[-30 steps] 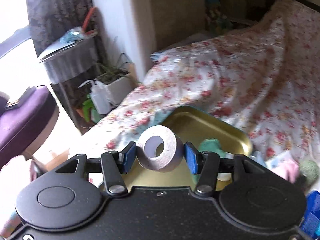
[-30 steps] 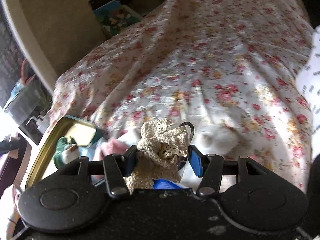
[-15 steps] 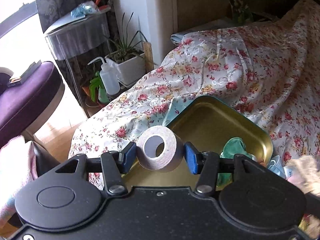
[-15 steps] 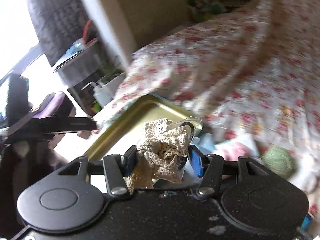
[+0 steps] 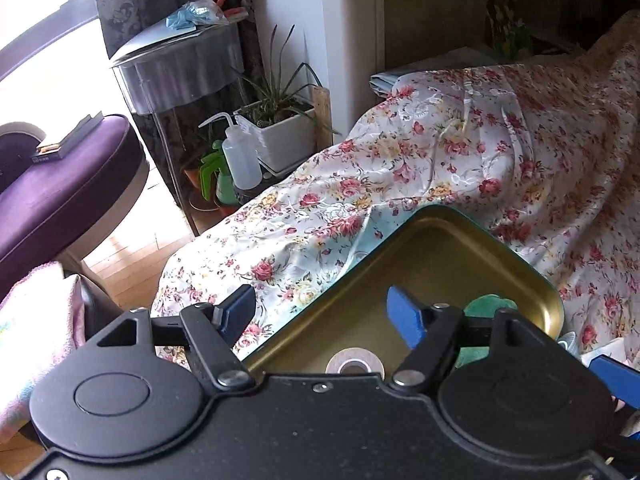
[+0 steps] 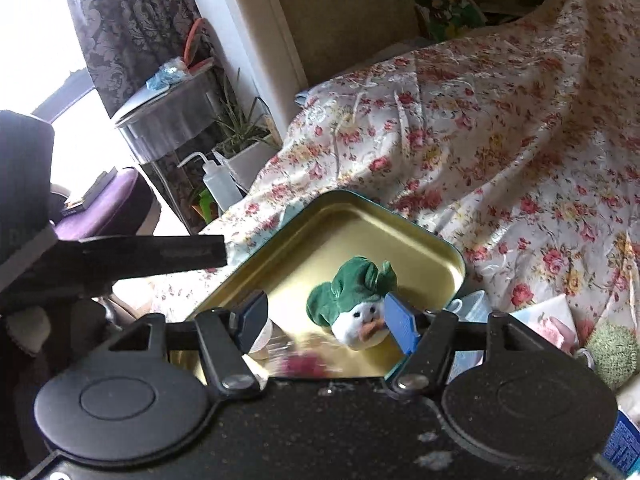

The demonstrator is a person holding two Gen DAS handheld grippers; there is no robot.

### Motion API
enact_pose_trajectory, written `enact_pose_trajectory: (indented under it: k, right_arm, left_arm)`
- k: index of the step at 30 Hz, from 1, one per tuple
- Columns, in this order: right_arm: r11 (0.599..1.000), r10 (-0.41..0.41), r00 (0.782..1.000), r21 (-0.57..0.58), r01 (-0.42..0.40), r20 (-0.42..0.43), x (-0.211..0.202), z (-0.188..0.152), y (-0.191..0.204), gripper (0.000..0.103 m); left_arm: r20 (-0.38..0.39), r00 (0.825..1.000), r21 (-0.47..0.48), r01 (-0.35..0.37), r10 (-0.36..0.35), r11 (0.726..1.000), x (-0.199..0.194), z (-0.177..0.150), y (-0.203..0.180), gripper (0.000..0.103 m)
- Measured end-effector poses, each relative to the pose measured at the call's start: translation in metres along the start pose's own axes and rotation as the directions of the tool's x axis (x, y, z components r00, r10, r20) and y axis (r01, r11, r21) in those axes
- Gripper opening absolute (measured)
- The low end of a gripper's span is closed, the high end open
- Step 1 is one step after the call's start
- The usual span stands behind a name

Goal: Organize soft objects
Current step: 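Drop the tape roll into the tray with the left gripper while the right releases lace, then move the right gripper to the white plush lamb while the left gripper approaches the pink cloth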

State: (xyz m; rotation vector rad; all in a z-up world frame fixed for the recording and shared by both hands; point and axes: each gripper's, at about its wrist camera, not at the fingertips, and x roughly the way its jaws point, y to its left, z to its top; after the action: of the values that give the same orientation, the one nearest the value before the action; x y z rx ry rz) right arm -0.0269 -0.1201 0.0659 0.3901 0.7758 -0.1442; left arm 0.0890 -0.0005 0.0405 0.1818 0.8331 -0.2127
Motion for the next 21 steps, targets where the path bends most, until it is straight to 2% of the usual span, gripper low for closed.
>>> enact_pose_trajectory:
  k: [7, 21]
  right_arm:
    - [0.999, -0.036, 0.999, -0.001, 0.036, -0.01, -0.003, -0.008, -0.009, 0.064]
    - [0.993, -0.116, 0.993, 0.031, 0.117, -0.026, -0.011, -0.02, -0.038, 0.067]
  left_arm:
    - [-0.021, 0.999, -0.016, 0.027, -0.028, 0.999, -0.001, -0.001, -0.001, 0.071]
    - [-0.05, 0.997, 0.02, 0.053, -0.052, 0.998, 0.001, -0.006, -0.012, 0.071]
